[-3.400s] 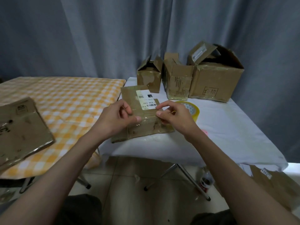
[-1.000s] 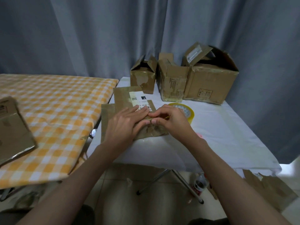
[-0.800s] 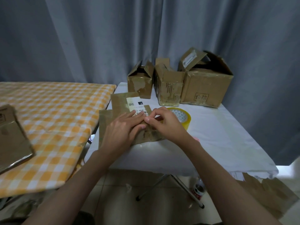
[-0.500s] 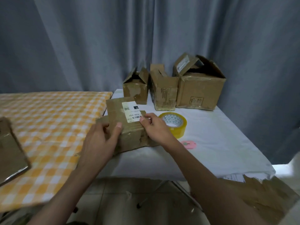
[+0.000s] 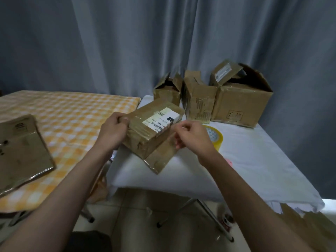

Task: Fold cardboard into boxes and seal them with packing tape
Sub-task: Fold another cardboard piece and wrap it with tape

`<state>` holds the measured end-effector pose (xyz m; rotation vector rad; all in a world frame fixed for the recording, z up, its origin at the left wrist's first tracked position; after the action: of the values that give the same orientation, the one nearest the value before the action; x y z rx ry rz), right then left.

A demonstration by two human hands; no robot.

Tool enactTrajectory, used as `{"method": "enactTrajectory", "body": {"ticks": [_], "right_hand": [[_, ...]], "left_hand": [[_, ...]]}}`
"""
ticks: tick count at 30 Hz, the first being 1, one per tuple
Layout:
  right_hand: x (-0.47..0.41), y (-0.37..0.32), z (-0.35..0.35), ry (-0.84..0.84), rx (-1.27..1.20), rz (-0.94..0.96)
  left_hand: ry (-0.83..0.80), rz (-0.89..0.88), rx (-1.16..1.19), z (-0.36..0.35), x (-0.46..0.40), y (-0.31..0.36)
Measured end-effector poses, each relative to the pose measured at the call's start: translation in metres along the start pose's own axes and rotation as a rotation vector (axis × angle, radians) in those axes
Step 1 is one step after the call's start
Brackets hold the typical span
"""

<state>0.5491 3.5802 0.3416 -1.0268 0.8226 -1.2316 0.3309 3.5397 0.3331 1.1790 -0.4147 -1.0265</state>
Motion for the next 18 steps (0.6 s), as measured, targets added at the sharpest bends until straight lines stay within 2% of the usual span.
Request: {"method": "enactTrajectory", "body": {"ticks": [2,3,7,10,13,15,18], "right_hand": [[-0.019,0.0,0.006,0.197,0.132,0.057],[-0.029,-0.001,0.006,0.226,0.144,0.075],[-0.069,-0.003,-0.003,0.114,0.172,0.075],[-0.085,0.004,-0.018,0.01,0.164,0.024],[-0.092,0.007,-0.028,0.034,0.193,0.003],[-0.089,0.0,-0.027,0.113,0.25,0.053],[-0.076,-0.018,-0.014,0.28,0.219,0.214]], "left_hand": [[-0.02,0.006,-0.056,0.002,0.002,-0.003],[-0.027,-0.006,-0.086,0.003,0.004,-0.004],[-0.073,-0.02,-0.212,0.01,0.01,-0.009],[-0.063,0.006,-0.579,0.019,0.008,-0.017],[-0.156,0.049,-0.564,0.019,0.006,-0.017],[-0.092,-0.005,-0.501,0.017,0.006,-0.01],[0.141,-0.156,-0.442,0.022,0.007,0.006]]}}
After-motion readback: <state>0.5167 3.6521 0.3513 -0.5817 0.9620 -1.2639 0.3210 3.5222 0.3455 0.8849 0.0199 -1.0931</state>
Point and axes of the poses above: each hand's wrist, its own x-axis away from the middle knuckle, its own z-axis out of the back of the hand, y = z × x, the point moved 1 cm from there along -x, towards the middle knuckle, and after that the axes turned 5 degrees about -z, right-handed, at the moved point
